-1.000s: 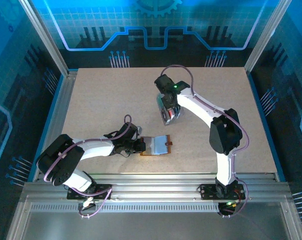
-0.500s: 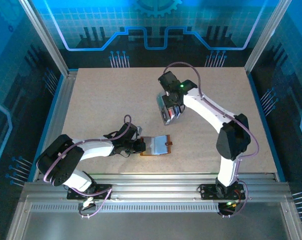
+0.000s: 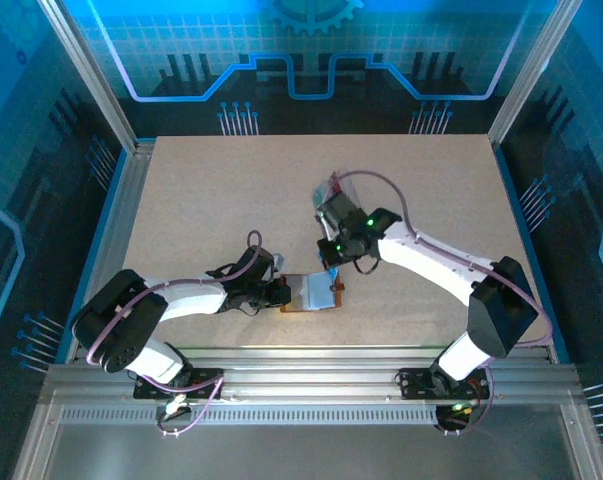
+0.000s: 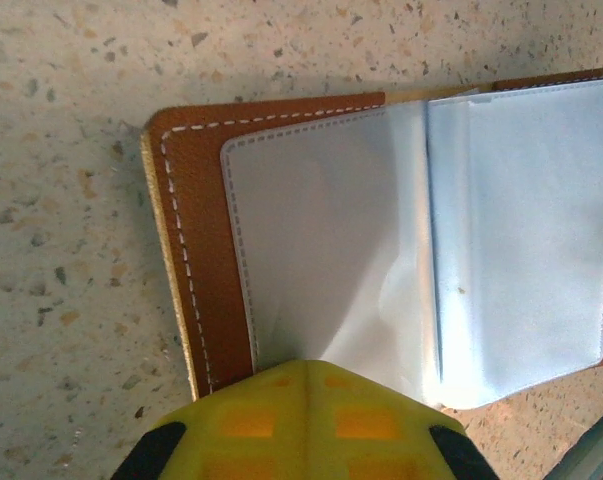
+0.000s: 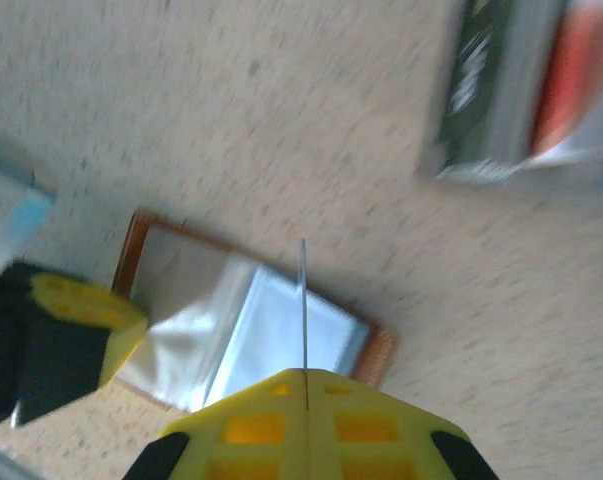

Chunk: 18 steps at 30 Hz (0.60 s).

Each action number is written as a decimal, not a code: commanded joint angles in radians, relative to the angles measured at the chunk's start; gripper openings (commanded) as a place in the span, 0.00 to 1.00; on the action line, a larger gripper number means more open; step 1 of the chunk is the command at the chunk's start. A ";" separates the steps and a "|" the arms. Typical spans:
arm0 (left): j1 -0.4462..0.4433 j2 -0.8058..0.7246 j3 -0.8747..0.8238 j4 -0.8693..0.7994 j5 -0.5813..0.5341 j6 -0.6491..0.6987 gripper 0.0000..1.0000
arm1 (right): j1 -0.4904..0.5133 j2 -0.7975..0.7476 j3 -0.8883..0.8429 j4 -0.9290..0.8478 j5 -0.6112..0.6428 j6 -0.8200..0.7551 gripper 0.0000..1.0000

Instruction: Put the credit cards into the card holder

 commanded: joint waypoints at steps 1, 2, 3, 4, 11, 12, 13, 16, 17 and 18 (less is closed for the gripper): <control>-0.001 -0.001 -0.037 -0.061 0.028 0.014 0.00 | 0.038 -0.019 -0.077 0.130 -0.084 0.146 0.00; -0.001 -0.001 -0.038 -0.059 0.028 0.013 0.00 | 0.046 -0.016 -0.093 0.149 -0.089 0.162 0.00; -0.003 -0.001 -0.039 -0.056 0.030 0.012 0.00 | 0.054 -0.010 -0.107 0.171 -0.094 0.180 0.00; -0.003 0.000 -0.041 -0.053 0.030 0.011 0.00 | 0.061 -0.003 -0.117 0.184 -0.097 0.191 0.00; -0.010 0.004 -0.044 -0.048 0.031 0.009 0.00 | 0.078 0.037 -0.151 0.233 -0.079 0.250 0.00; -0.010 0.003 -0.045 -0.048 0.030 0.009 0.00 | 0.081 0.041 -0.149 0.229 -0.065 0.253 0.00; -0.010 0.003 -0.045 -0.047 0.029 0.009 0.00 | 0.086 0.046 -0.147 0.224 -0.050 0.256 0.00; -0.009 0.005 -0.043 -0.048 0.030 0.009 0.00 | 0.103 0.066 -0.132 0.207 -0.008 0.265 0.00; -0.010 0.005 -0.043 -0.048 0.029 0.009 0.00 | 0.110 0.072 -0.127 0.202 0.003 0.270 0.00; -0.010 0.005 -0.043 -0.048 0.029 0.008 0.00 | 0.114 0.079 -0.125 0.200 0.014 0.271 0.00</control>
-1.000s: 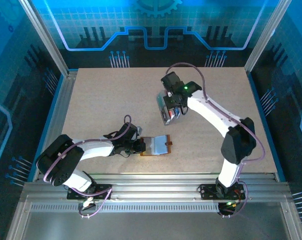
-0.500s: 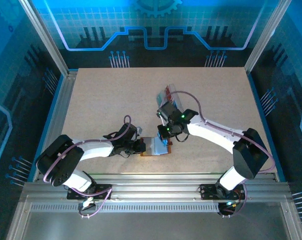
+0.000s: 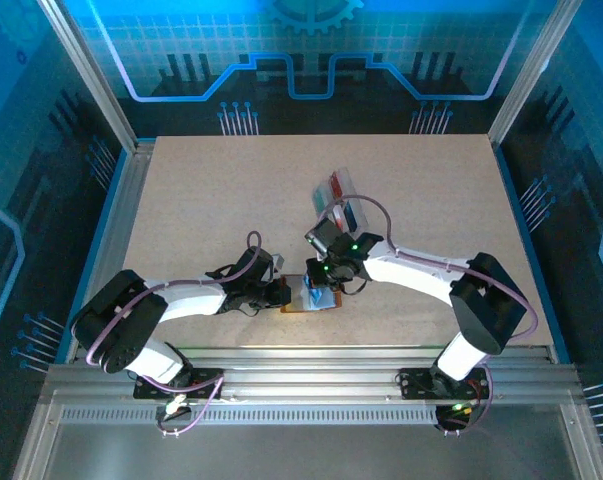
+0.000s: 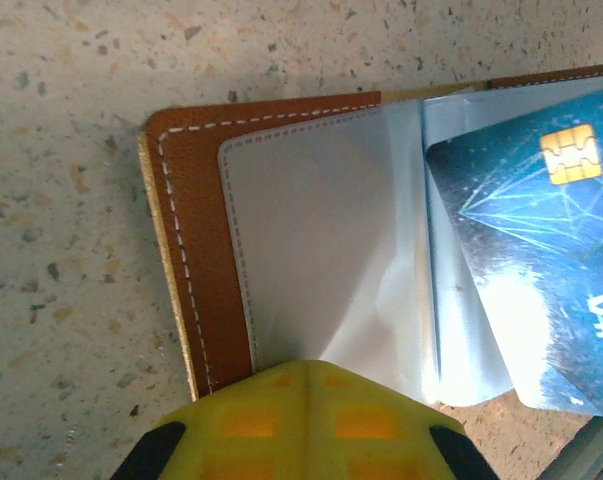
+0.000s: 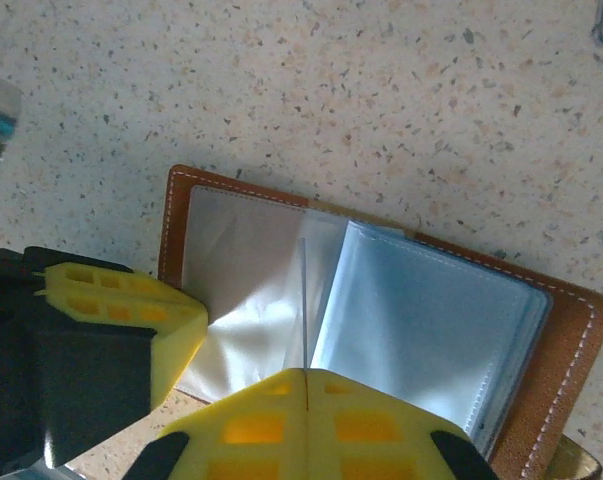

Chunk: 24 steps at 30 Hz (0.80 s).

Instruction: Put the credit cards into the card holder

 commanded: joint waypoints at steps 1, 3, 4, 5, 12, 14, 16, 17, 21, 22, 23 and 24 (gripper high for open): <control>-0.010 0.008 -0.030 -0.070 0.021 0.011 0.00 | 0.029 0.032 0.016 -0.003 0.060 0.037 0.00; -0.010 0.008 -0.030 -0.069 0.021 0.010 0.00 | 0.039 0.044 0.023 -0.016 0.085 0.044 0.00; -0.010 0.008 -0.030 -0.070 0.021 0.010 0.00 | 0.045 0.050 0.029 -0.023 0.100 0.047 0.00; -0.010 0.010 -0.028 -0.070 0.021 0.011 0.00 | 0.054 0.055 0.033 -0.029 0.114 0.049 0.00; -0.010 0.013 -0.028 -0.069 0.021 0.011 0.00 | 0.092 0.087 0.063 -0.061 0.166 0.061 0.00; -0.010 0.013 -0.028 -0.069 0.021 0.010 0.00 | 0.101 0.091 0.069 -0.066 0.170 0.064 0.00; -0.010 0.013 -0.028 -0.070 0.021 0.011 0.00 | 0.104 0.091 0.068 -0.064 0.166 0.068 0.00; -0.010 0.014 -0.028 -0.069 0.021 0.010 0.00 | 0.107 0.092 0.066 -0.060 0.156 0.068 0.01; -0.010 0.013 -0.027 -0.069 0.022 0.010 0.00 | 0.106 0.105 0.068 -0.059 0.125 0.066 0.20; -0.010 0.013 -0.027 -0.069 0.022 0.010 0.00 | 0.107 0.107 0.065 -0.056 0.120 0.067 0.22; -0.010 0.012 -0.026 -0.068 0.024 0.010 0.00 | 0.106 0.107 0.064 -0.053 0.114 0.068 0.25; -0.010 0.011 -0.027 -0.069 0.024 0.010 0.00 | 0.107 0.107 0.064 -0.050 0.110 0.067 0.26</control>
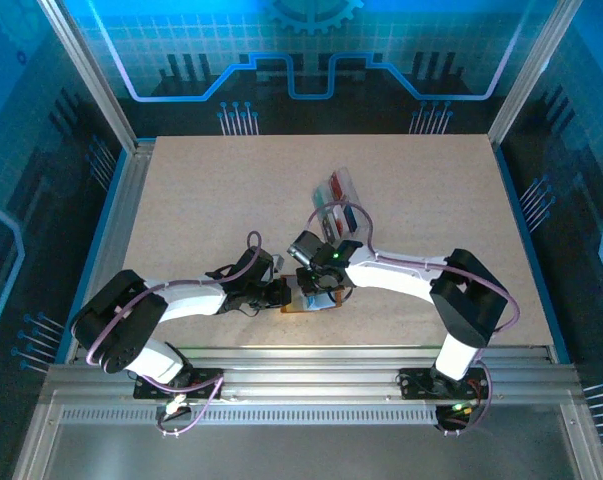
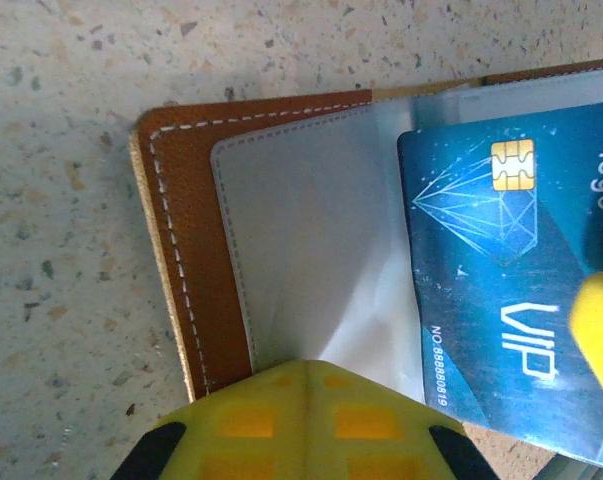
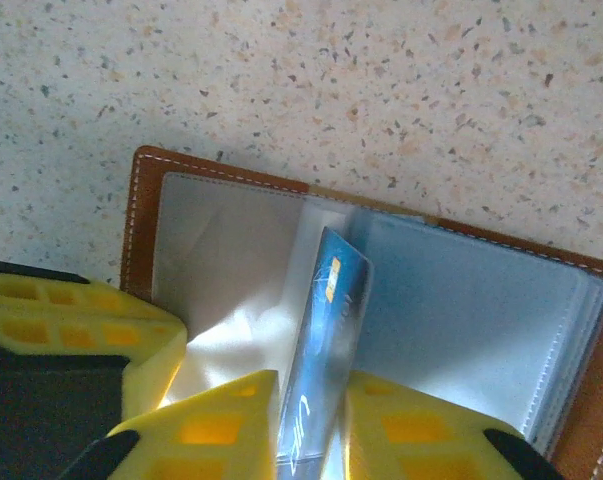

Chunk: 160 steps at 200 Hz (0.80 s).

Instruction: Put the credit cards into the card holder

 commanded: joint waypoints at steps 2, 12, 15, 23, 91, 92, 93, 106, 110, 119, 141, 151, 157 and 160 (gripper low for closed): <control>-0.009 0.011 -0.028 -0.069 0.019 0.011 0.00 | 0.014 0.015 0.013 -0.016 -0.027 0.010 0.26; -0.009 0.010 -0.028 -0.068 0.020 0.011 0.00 | 0.013 0.017 0.016 -0.017 -0.029 0.008 0.26; -0.009 0.010 -0.028 -0.069 0.020 0.010 0.00 | 0.014 0.017 0.017 -0.018 -0.029 0.008 0.26; -0.009 0.008 -0.028 -0.069 0.020 0.011 0.00 | 0.014 0.018 0.018 -0.020 -0.028 0.006 0.24; -0.007 -0.003 -0.031 -0.071 0.022 0.012 0.00 | -0.005 -0.010 -0.014 0.007 -0.073 -0.020 0.00; -0.008 -0.003 -0.031 -0.071 0.023 0.012 0.00 | -0.007 -0.013 -0.017 0.013 -0.077 -0.022 0.00; -0.009 -0.003 -0.031 -0.071 0.023 0.012 0.00 | -0.009 -0.015 -0.021 0.019 -0.082 -0.023 0.00; -0.009 -0.003 -0.030 -0.069 0.026 0.012 0.00 | -0.014 -0.052 -0.070 0.089 -0.106 -0.027 0.00; -0.009 -0.002 -0.031 -0.070 0.026 0.012 0.00 | -0.015 -0.067 -0.081 0.104 -0.104 -0.027 0.00; -0.009 -0.001 -0.031 -0.072 0.025 0.012 0.00 | -0.018 -0.092 -0.103 0.130 -0.098 -0.028 0.00; -0.009 -0.001 -0.033 -0.071 0.023 0.012 0.00 | -0.033 -0.131 -0.151 0.191 -0.118 -0.023 0.00; -0.009 -0.001 -0.033 -0.072 0.025 0.012 0.00 | -0.042 -0.145 -0.169 0.217 -0.122 -0.020 0.00; -0.009 -0.001 -0.033 -0.072 0.024 0.012 0.00 | -0.046 -0.154 -0.183 0.234 -0.124 -0.018 0.00; -0.009 -0.001 -0.033 -0.072 0.023 0.012 0.00 | -0.048 -0.159 -0.189 0.241 -0.125 -0.016 0.00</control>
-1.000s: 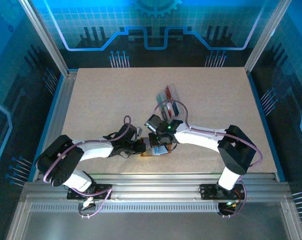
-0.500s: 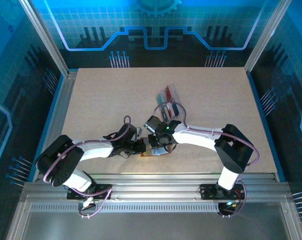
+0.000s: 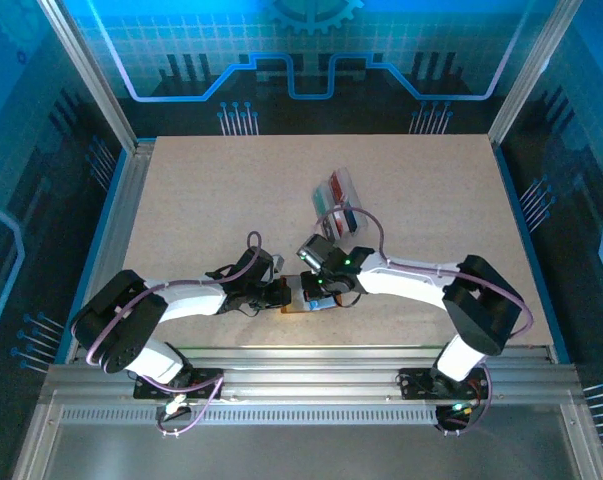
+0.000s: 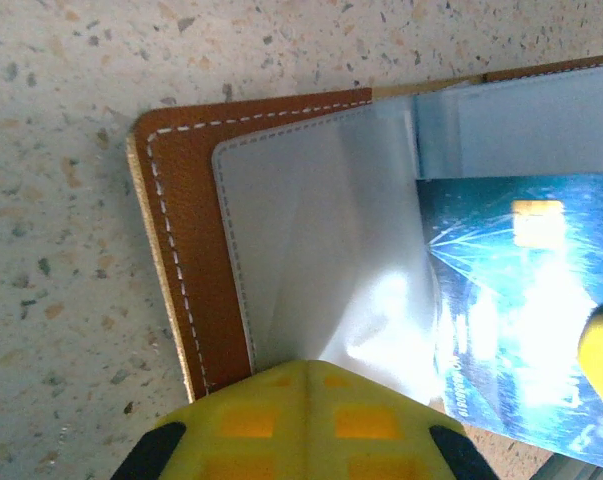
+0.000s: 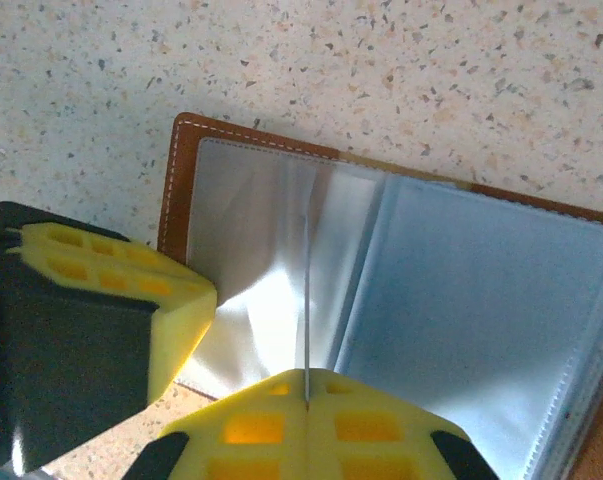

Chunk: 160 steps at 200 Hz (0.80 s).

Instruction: Put the credit cards into the card holder

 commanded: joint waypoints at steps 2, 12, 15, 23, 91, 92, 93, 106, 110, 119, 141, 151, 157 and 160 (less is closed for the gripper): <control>-0.009 -0.002 -0.034 -0.073 0.021 0.012 0.00 | -0.028 -0.054 -0.050 0.108 -0.031 -0.001 0.00; -0.009 -0.003 -0.036 -0.072 0.022 0.012 0.00 | -0.039 -0.070 -0.075 0.144 -0.042 0.002 0.00; -0.010 -0.004 -0.036 -0.071 0.021 0.012 0.00 | -0.040 -0.075 -0.083 0.154 -0.046 0.005 0.00; -0.009 -0.005 -0.037 -0.070 0.021 0.012 0.00 | -0.053 -0.088 -0.107 0.195 -0.063 0.013 0.00; -0.009 -0.009 -0.041 -0.069 0.024 0.010 0.00 | -0.147 -0.123 -0.273 0.437 -0.156 0.078 0.00; -0.009 -0.009 -0.042 -0.069 0.023 0.010 0.00 | -0.149 -0.123 -0.275 0.441 -0.158 0.079 0.00; -0.009 -0.009 -0.042 -0.069 0.023 0.011 0.00 | -0.150 -0.123 -0.277 0.444 -0.161 0.081 0.00; -0.009 -0.010 -0.040 -0.068 0.023 0.010 0.00 | -0.165 -0.121 -0.299 0.473 -0.178 0.095 0.00; -0.009 -0.010 -0.040 -0.070 0.024 0.010 0.00 | -0.168 -0.120 -0.304 0.482 -0.183 0.097 0.00; -0.009 -0.011 -0.040 -0.069 0.022 0.011 0.00 | -0.170 -0.117 -0.316 0.498 -0.191 0.106 0.00; -0.008 -0.012 -0.040 -0.072 0.021 0.011 0.00 | -0.178 -0.107 -0.351 0.556 -0.209 0.133 0.00; -0.009 -0.011 -0.040 -0.072 0.020 0.011 0.00 | -0.183 -0.100 -0.364 0.583 -0.220 0.143 0.00; -0.009 -0.010 -0.040 -0.069 0.022 0.011 0.00 | -0.186 -0.094 -0.368 0.597 -0.228 0.147 0.00; -0.009 -0.010 -0.040 -0.069 0.021 0.011 0.00 | -0.188 -0.092 -0.369 0.603 -0.231 0.149 0.00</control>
